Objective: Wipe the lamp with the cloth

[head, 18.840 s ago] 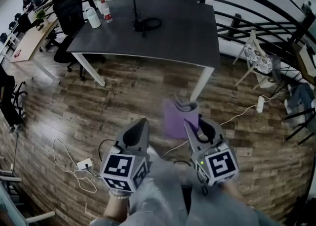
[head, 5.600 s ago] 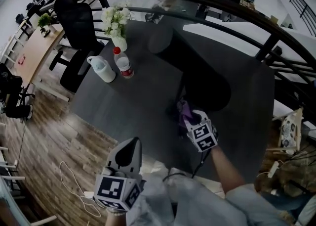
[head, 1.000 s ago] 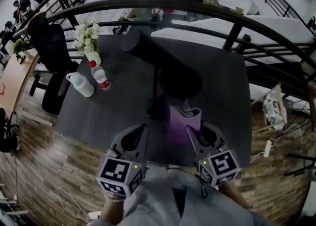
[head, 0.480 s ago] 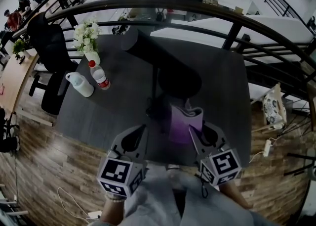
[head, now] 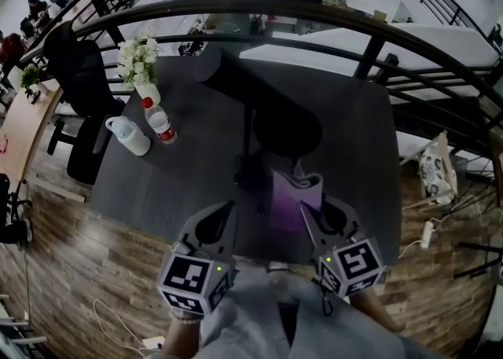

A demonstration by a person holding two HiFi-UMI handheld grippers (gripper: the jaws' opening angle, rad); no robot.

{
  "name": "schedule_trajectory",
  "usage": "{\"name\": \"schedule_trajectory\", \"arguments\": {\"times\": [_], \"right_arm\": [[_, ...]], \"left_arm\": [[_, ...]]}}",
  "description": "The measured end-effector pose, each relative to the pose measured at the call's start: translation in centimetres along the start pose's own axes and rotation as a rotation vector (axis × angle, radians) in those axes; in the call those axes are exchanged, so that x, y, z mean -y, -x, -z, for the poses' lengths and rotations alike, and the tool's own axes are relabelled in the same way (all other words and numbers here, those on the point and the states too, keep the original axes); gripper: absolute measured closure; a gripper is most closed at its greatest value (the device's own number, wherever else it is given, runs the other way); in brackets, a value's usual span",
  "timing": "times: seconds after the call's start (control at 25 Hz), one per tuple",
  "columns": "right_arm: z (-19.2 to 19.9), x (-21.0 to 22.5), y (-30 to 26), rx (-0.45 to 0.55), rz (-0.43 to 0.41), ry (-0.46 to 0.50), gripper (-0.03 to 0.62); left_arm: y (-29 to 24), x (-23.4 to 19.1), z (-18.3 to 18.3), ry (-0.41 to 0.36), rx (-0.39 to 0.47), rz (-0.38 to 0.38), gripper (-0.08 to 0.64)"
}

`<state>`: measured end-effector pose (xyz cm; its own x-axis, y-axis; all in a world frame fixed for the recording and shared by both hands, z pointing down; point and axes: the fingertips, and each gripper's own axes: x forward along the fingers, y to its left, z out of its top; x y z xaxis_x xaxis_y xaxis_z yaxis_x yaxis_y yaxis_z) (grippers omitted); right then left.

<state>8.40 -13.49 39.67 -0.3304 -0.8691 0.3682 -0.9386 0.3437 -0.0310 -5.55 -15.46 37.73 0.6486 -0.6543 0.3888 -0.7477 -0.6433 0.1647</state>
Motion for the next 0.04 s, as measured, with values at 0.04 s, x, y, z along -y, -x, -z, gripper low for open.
{"name": "schedule_trajectory", "arguments": {"times": [0.04], "right_arm": [[-0.05,-0.04,-0.02,0.003,-0.001,0.003,0.506]], "left_arm": [[0.03,0.03,0.01,0.001,0.001,0.001,0.551]]}}
